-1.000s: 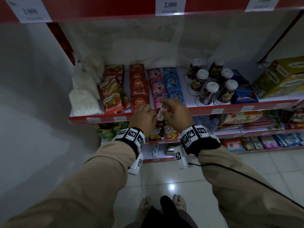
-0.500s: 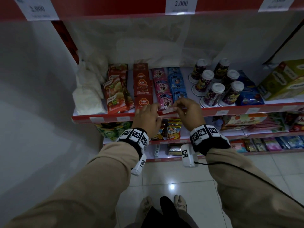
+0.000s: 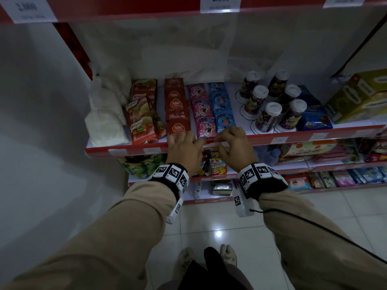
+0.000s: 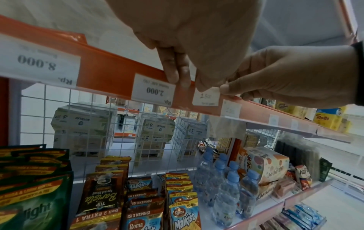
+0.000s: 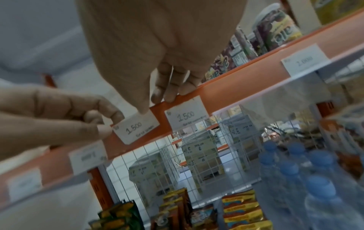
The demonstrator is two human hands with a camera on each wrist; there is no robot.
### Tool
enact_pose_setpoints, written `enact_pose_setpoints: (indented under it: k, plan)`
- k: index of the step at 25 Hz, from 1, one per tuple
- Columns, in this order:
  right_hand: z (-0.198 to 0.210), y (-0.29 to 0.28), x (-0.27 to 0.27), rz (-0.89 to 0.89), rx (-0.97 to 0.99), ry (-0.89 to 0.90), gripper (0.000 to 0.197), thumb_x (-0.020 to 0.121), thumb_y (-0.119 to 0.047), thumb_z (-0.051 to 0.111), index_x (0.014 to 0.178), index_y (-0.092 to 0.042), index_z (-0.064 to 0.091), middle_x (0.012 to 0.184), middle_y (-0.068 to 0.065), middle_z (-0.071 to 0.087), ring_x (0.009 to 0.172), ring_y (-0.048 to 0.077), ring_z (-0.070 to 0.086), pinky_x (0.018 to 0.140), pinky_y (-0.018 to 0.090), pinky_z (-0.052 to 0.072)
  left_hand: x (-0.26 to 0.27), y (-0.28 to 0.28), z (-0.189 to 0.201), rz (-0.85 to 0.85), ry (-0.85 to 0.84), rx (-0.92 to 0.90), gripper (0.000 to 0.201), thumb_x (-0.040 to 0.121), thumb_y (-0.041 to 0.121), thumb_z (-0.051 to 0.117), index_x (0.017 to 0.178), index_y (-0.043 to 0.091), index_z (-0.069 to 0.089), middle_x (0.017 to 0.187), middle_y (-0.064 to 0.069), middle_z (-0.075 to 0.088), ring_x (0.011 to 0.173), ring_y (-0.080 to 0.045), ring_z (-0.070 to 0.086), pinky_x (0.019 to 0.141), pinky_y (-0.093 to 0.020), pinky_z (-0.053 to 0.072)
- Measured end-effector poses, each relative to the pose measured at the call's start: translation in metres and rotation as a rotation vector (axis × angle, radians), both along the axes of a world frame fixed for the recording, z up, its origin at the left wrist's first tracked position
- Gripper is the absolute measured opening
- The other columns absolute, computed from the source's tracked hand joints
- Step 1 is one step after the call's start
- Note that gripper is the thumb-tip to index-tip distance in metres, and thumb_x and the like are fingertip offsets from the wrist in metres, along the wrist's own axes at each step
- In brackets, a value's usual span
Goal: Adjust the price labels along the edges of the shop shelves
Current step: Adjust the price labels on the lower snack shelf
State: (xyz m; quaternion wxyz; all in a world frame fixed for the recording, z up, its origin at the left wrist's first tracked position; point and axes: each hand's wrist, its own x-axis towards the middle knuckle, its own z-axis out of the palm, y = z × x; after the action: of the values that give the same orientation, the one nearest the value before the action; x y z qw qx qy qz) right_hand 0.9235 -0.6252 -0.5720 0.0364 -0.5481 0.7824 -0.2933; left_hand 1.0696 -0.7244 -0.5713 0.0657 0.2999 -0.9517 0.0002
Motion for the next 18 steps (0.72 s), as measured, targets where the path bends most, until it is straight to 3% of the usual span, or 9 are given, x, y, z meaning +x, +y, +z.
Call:
enact_pose_setpoints:
  k: [4,8,18]
  plan:
    - [0.0022,0.0009,0.0006,0.03,0.146,0.161,0.017,0.081,-0.009,0.065,0.097,-0.004,0.066,0.102,0.019,0.059,0.1,0.038,0.05,0.077,0.04,0.042,-0.0031,0.0021,0.0038,-0.021,-0.038,-0.061,0.027,0.094,0.033,0.043,0.116,0.026,0.054,0.108,-0.004,0.049,0.104,-0.027,0.043,0.085,-0.042,0.028]
    - [0.0057,-0.0045,-0.0003,0.019,0.273,0.238,0.018,0.088,-0.009,0.055,0.101,-0.006,0.067,0.106,0.016,0.058,0.104,0.034,0.047,0.08,0.041,0.043,-0.0026,0.0051,0.0045,-0.027,-0.042,-0.088,0.029,0.096,0.033,0.037,0.119,0.022,0.05,0.111,-0.006,0.049,0.105,-0.028,0.043,0.085,-0.043,0.028]
    - [0.0019,0.0006,0.0026,-0.013,0.185,0.307,0.016,0.077,0.0,0.066,0.092,-0.006,0.067,0.094,0.016,0.062,0.091,0.037,0.053,0.062,0.036,0.043,-0.0011,0.0039,0.0,-0.019,-0.048,-0.051,0.029,0.094,0.029,0.041,0.121,0.024,0.049,0.114,-0.005,0.047,0.107,-0.028,0.041,0.086,-0.043,0.029]
